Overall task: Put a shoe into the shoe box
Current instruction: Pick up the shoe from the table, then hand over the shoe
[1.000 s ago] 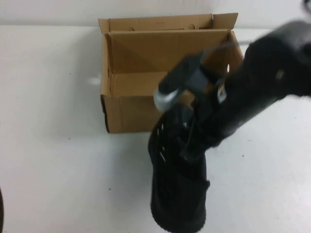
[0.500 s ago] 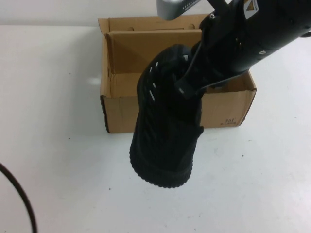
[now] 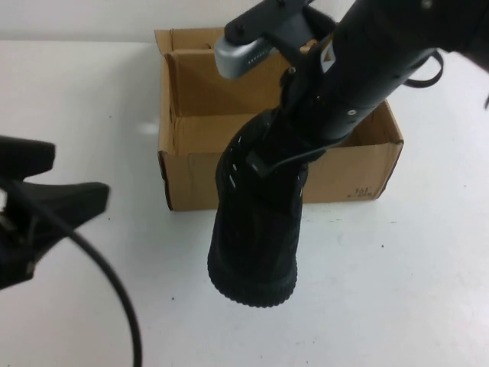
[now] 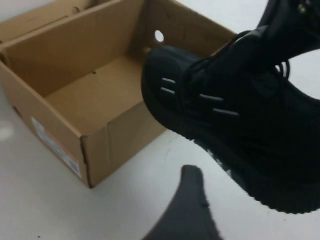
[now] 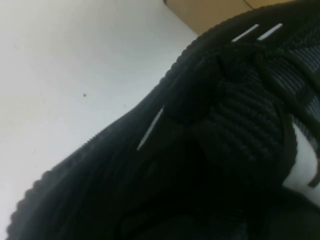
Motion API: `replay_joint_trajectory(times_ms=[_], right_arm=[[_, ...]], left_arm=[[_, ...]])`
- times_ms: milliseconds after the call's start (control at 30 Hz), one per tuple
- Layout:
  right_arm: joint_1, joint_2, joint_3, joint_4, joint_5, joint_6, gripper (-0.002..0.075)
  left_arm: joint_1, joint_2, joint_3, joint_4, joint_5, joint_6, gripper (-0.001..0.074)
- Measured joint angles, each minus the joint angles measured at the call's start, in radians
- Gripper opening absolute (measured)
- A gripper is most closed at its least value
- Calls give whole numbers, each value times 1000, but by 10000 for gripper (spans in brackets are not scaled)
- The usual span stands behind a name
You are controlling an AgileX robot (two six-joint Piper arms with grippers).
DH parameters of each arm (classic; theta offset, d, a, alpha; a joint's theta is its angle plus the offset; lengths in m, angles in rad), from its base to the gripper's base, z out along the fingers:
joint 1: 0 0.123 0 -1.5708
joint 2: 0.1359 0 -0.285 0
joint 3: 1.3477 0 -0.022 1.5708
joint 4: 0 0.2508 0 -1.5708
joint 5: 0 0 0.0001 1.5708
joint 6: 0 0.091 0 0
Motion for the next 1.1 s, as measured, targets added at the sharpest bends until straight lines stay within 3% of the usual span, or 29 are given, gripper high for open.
replay_joint_trajectory(times_ms=[100, 200, 567, 833, 1100], right_arm=[[0, 30, -26, -9, -1, 51, 4], [0, 53, -65, -15, -2, 73, 4], [0, 116, -224, -164, 17, 77, 4], [0, 128, -253, -171, 22, 83, 4], [-12, 130, -256, -171, 24, 178, 4]], left_arm=[[0, 62, -43, -15, 52, 22, 593], [0, 105, -65, -44, 64, 56, 631], [-23, 130, -80, -192, 70, 227, 644], [-150, 138, -81, -12, -145, 238, 644], [-316, 230, -82, 38, -205, 213, 644]])
